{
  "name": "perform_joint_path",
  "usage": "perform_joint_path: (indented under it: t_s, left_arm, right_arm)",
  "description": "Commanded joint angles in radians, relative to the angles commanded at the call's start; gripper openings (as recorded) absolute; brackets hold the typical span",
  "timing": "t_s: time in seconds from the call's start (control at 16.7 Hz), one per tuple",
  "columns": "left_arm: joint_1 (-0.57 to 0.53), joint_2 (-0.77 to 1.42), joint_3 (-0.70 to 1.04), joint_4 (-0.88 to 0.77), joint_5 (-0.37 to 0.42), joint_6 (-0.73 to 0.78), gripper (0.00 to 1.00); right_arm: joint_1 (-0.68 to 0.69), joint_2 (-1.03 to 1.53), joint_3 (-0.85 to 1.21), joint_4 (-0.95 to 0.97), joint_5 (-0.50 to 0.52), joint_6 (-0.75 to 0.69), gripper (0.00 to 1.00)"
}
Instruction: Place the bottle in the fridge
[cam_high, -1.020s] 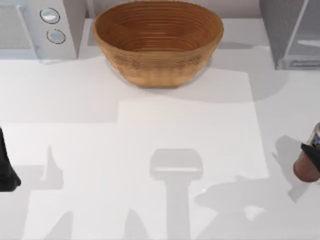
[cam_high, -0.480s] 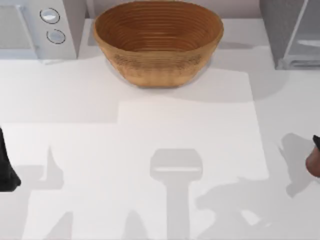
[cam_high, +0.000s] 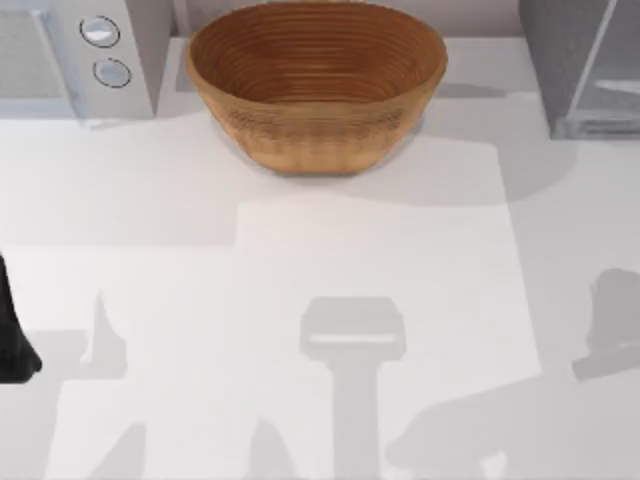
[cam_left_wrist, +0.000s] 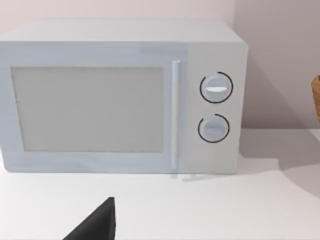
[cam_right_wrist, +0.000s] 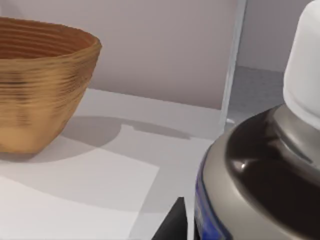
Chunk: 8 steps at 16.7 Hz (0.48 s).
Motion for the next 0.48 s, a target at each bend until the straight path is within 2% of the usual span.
perform_joint_path:
  t_s: [0.24,0.48]
  left_arm:
    - [0.000,0.000,0.000,0.000,0.000,0.000,1.00]
    - [0.000,0.000,0.000,0.000,0.000,0.000,1.00]
  right_arm:
    - [0.043,-0.263,-0.027,-0.169,0.197,0.054,0.01]
    - [0.064,-0.383,-0.044,-0.257,0.296,0.084,0.01]
